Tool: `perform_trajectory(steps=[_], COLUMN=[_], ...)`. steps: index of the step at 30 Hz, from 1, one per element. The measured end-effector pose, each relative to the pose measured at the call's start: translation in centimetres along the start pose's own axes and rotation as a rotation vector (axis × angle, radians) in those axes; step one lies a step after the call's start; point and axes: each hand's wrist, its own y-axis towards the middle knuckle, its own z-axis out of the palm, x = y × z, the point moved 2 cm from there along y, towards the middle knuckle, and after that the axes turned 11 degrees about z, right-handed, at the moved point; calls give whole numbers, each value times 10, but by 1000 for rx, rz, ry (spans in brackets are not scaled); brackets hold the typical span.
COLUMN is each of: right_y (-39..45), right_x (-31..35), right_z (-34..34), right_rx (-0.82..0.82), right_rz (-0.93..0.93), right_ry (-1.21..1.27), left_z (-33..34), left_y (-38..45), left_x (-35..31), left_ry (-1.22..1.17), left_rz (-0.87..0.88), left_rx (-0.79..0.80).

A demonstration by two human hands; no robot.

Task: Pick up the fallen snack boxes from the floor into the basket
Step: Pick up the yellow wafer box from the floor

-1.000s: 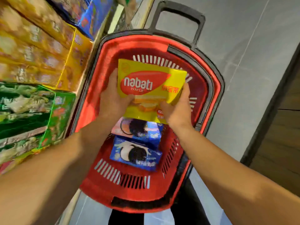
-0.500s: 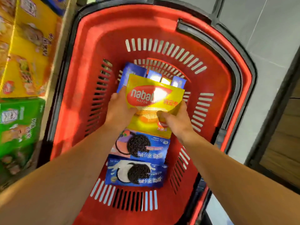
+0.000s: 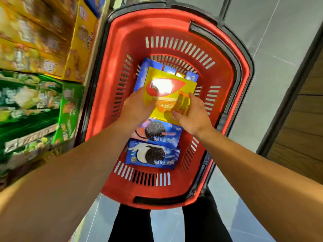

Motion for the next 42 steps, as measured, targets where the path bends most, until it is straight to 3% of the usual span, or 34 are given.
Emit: perform_trajectory(steps=[5, 9, 19, 25, 32, 36, 42], right_y=[-107, -181, -295, -388, -518, -595, -702], right_x=[21, 27, 54, 77, 91, 57, -67], right_z=[-51, -91, -142, -138, -71, -12, 78], right_rx=[30, -23, -36, 30, 59, 161, 373], right_rz=[-145, -231, -818, -1178, -1655, -1879, -2110], right_ry=[-296, -385, -687, -886, -1047, -1143, -1285], left_z=[-56, -92, -140, -118, -81, -27, 112], left_y=[-87, -161, -342, -474, -628, -721, -860], left_x=[-55, -107, -185, -204, -215, -209, -208], left_ry=[5, -8, 88, -70, -96, -201, -331], left_rz=[85, 154, -21, -295, -545, -745, -1016], left_rx=[6, -9, -443, -917, -1304, -1461, -1628])
